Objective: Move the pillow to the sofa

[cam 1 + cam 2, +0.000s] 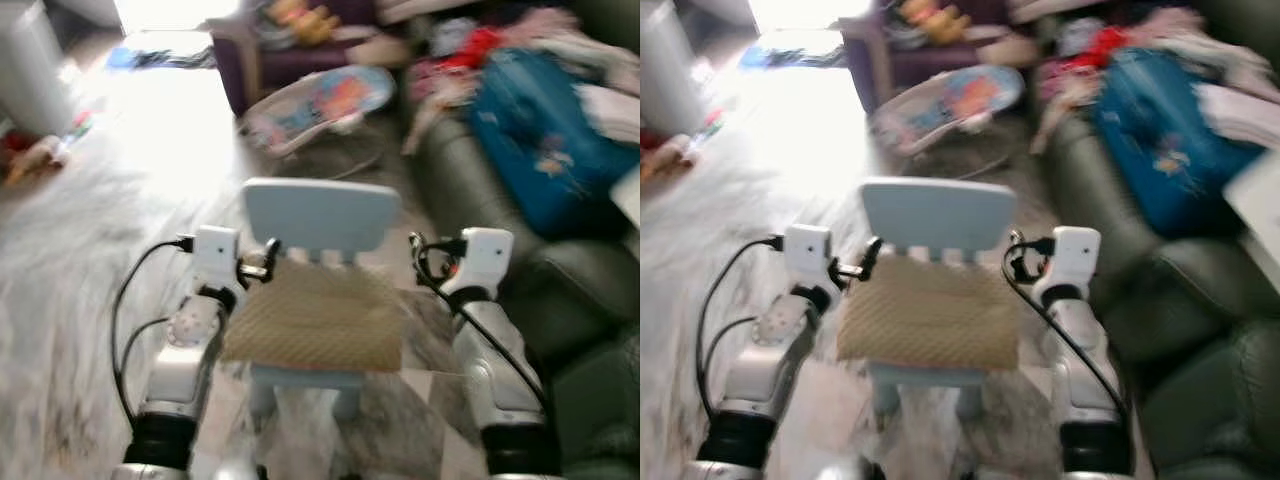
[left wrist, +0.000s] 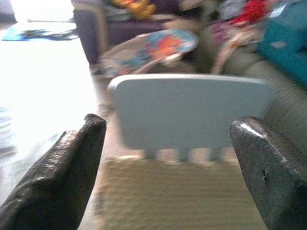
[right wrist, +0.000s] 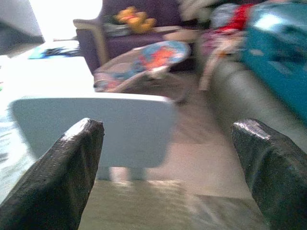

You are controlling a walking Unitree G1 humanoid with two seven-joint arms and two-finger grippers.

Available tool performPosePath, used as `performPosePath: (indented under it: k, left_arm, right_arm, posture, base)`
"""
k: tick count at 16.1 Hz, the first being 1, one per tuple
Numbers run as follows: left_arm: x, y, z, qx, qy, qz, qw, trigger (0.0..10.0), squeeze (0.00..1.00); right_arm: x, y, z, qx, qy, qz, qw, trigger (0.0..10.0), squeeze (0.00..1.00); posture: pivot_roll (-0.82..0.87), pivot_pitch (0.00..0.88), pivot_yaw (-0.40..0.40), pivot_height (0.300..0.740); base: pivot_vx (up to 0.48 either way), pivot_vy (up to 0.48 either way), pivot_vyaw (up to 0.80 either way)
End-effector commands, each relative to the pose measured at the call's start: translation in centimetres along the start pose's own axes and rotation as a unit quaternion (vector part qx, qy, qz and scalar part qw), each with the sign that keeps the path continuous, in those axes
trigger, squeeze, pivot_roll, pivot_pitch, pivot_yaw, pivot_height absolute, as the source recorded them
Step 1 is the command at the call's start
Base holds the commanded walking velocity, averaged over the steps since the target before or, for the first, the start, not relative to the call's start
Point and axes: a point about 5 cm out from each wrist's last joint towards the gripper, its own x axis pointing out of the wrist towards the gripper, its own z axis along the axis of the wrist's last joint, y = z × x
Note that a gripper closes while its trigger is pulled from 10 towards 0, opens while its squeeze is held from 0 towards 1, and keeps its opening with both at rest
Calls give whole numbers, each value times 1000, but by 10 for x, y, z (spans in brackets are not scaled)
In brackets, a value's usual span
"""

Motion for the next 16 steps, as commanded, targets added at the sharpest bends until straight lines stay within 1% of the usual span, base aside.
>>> performPosePath:
  k: [1, 4, 6, 8, 9, 10, 11, 12, 13, 14, 15, 16]
  left_arm:
    - [1, -3, 3, -1, -3, -2, 1000, 10000, 0]
    - [1, -1, 2, 6, 0, 3, 1000, 10000, 0]
    - [1, -1, 2, 6, -2, 5, 1000, 10000, 0]
    - [1, 2, 2, 15, -3, 16, 1000, 10000, 0]
    - [0, 7, 0, 16, 3, 35, 999, 10000, 0]
    - [-2, 13, -1, 29, 10, 51, 998, 10000, 0]
    - [-3, 17, -3, 27, 19, 63, 997, 10000, 0]
    - [-5, 17, -5, 23, 19, 61, 998, 10000, 0]
    - [-9, 18, -7, 36, 19, 58, 997, 10000, 0]
    - [-15, 21, -6, 62, 15, 59, 996, 10000, 0]
    - [-21, 23, -10, 65, 22, 55, 996, 10000, 0]
    - [-23, 24, -12, 66, 26, 56, 996, 10000, 0]
  right_arm:
    - [-1, -7, 1, -4, -3, -11, 1000, 10000, 0]
    - [-1, -9, 1, -10, -2, -21, 1000, 10000, 0]
    - [-1, -7, -2, -19, 13, -19, 1000, 10000, 0]
    - [0, -7, -2, -8, 13, -28, 1000, 10000, 0]
    - [0, -4, 2, -9, -4, -16, 1000, 10000, 0]
    - [0, 5, 8, 3, -14, 4, 1000, 10000, 0]
    - [0, 7, 9, -9, -8, 1, 1000, 10000, 0]
    - [-2, 8, 6, -13, 4, 3, 1000, 10000, 0]
    - [-5, 10, 2, -10, 10, 10, 1000, 10000, 0]
    - [-13, 12, 0, 22, 8, 18, 1000, 10000, 0]
    - [-18, 12, -2, 20, 6, 18, 1000, 10000, 0]
    - [-19, 12, -3, 18, 7, 18, 1000, 10000, 0]
  posture:
    - [-50, 1, -31, 740]
    - [-49, 1, -33, 740]
    - [-48, 1, -34, 740]
    - [-48, 3, -34, 740]
    - [-47, 3, -36, 740]
    - [-47, 7, -37, 740]
    - [-48, 12, -37, 740]
    - [-47, 18, -38, 740]
    - [-46, 18, -37, 740]
    - [-44, 26, -30, 740]
    - [-45, 30, -27, 740]
    - [-52, 38, -23, 740]
  base:
    - [0, 0, 0]
    - [0, 0, 0]
    - [0, 0, 0]
    - [0, 0, 0]
    - [0, 0, 0]
    - [0, 0, 0]
    - [0, 0, 0]
    - [0, 0, 0]
    - [0, 0, 0]
    - [0, 0, 0]
    - [0, 0, 0]
    - [0, 0, 0]
